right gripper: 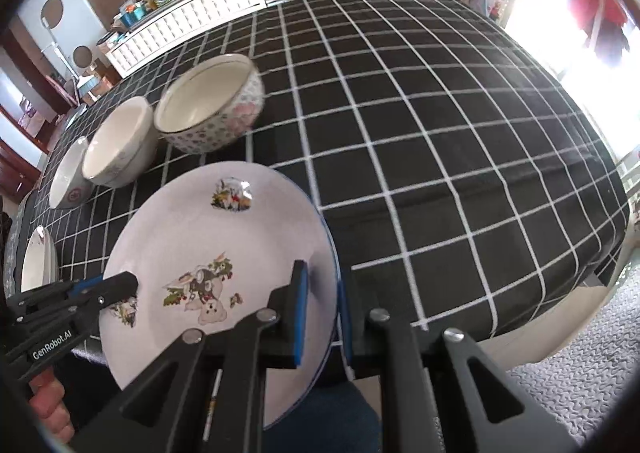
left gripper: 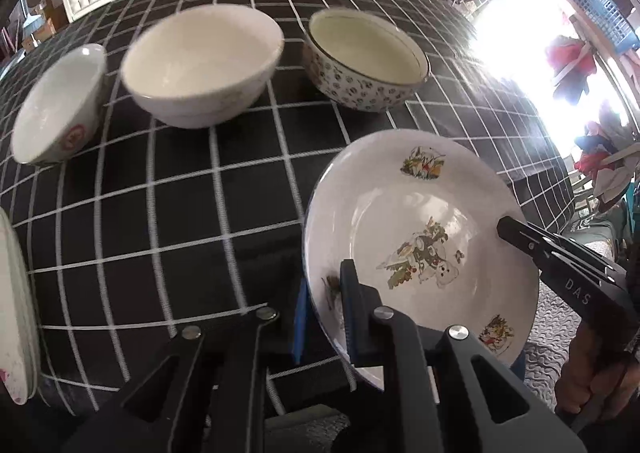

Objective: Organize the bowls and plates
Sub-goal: 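Lift the cartoon-print plate with the left tool toward the plate stack, then lower the cartoon-print plate onto the pink-petal plate with the left tool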

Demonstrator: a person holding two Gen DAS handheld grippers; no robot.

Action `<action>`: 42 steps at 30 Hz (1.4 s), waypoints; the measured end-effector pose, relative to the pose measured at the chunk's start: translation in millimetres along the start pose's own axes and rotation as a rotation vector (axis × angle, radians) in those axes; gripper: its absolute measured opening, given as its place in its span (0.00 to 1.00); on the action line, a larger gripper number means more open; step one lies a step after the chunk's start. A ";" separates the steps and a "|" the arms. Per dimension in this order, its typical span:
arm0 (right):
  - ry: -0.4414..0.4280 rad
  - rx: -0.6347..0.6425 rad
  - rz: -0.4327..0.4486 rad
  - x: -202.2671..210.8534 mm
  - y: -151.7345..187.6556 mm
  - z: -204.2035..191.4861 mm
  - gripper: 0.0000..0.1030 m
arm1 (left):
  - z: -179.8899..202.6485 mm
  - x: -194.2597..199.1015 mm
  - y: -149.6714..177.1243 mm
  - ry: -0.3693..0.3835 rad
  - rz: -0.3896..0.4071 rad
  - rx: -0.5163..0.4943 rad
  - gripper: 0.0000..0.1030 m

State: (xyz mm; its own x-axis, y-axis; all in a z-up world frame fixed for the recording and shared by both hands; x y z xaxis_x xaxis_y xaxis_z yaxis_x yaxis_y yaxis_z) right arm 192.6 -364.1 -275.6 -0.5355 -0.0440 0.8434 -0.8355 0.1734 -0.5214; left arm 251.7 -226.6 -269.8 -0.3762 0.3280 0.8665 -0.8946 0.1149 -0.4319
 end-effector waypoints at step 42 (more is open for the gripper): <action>-0.256 0.422 -0.071 -13.2 34.9 -331.9 0.18 | -296.9 188.2 85.0 -0.216 0.209 0.466 0.13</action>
State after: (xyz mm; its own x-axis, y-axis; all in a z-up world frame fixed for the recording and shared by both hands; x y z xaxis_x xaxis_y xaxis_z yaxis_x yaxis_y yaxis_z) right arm 211.5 -31.0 -261.9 -0.4440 -0.2902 0.8477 -0.8200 -0.2496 -0.5150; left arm 176.4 123.3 -217.7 -0.5543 0.0939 0.8270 -0.7891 -0.3755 -0.4862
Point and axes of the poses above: each gripper's, at about its wrist camera, not at the fingertips, and x roughly against the way its jaws point, z to its right, y to its underside, the point moved 8 cm from there along -x, roughly the way its jaws point, and after that the axes turned 7 degrees about z, right-handed, at the moved point
